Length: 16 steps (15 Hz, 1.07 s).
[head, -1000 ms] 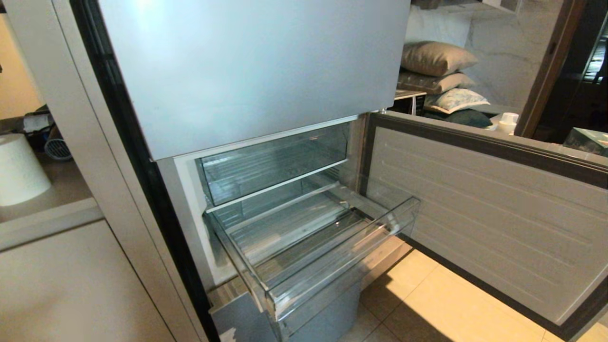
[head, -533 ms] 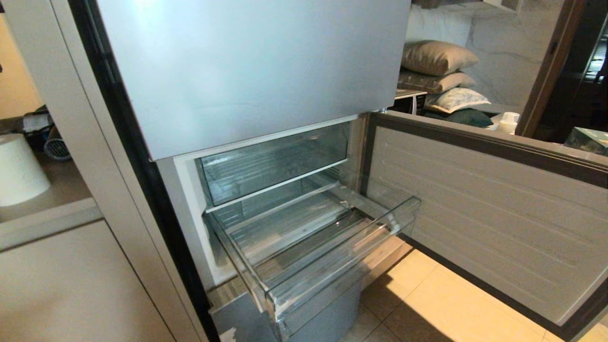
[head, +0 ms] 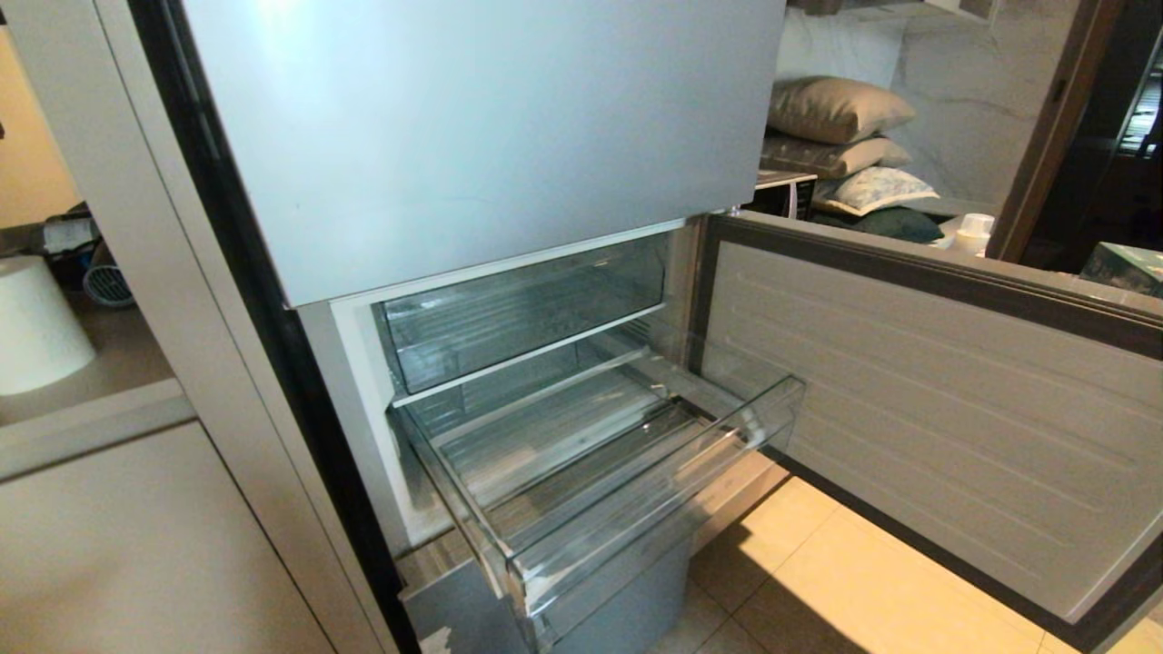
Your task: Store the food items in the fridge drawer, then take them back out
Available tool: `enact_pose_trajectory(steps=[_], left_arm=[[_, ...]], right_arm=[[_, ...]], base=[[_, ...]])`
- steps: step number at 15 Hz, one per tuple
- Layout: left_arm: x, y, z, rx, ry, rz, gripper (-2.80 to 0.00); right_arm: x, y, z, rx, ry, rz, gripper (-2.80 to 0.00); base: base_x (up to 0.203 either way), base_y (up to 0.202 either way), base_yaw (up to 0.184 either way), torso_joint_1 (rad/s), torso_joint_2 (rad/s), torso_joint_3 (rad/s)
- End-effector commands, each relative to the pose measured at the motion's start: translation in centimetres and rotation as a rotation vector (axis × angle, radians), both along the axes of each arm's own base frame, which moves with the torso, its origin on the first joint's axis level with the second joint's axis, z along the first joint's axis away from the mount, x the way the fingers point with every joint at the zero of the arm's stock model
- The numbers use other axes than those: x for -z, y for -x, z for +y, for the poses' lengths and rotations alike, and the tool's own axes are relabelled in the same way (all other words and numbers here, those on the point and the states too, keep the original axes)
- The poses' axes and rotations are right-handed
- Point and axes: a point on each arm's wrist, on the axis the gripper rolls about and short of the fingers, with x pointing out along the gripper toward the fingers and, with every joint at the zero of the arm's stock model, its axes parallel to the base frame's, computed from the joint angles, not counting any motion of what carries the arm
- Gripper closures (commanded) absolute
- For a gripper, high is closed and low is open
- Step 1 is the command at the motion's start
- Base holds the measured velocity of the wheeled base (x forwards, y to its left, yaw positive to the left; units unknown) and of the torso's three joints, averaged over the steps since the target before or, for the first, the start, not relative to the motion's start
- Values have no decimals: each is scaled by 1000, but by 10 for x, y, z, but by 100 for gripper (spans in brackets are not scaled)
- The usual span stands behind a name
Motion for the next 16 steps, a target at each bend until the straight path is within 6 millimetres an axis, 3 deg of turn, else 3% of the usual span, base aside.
enact_pose_trajectory(steps=[1, 7, 13, 16], left_arm=[[0, 0, 0, -1, 0, 0, 0], [0, 0, 0, -1, 0, -2, 0], [0, 0, 0, -1, 0, -2, 0], [0, 0, 0, 0, 0, -2, 0]], right_arm=[[50, -19, -25, -5, -104, 81, 0], [107, -21, -66, 45, -163, 141, 0], [114, -4, -89, 71, -174, 132, 0], [131, -6, -105, 75, -183, 155, 0]], base=[[0, 0, 0, 0, 0, 0], [0, 0, 0, 0, 0, 0], [0, 0, 0, 0, 0, 0], [0, 0, 0, 0, 0, 0]])
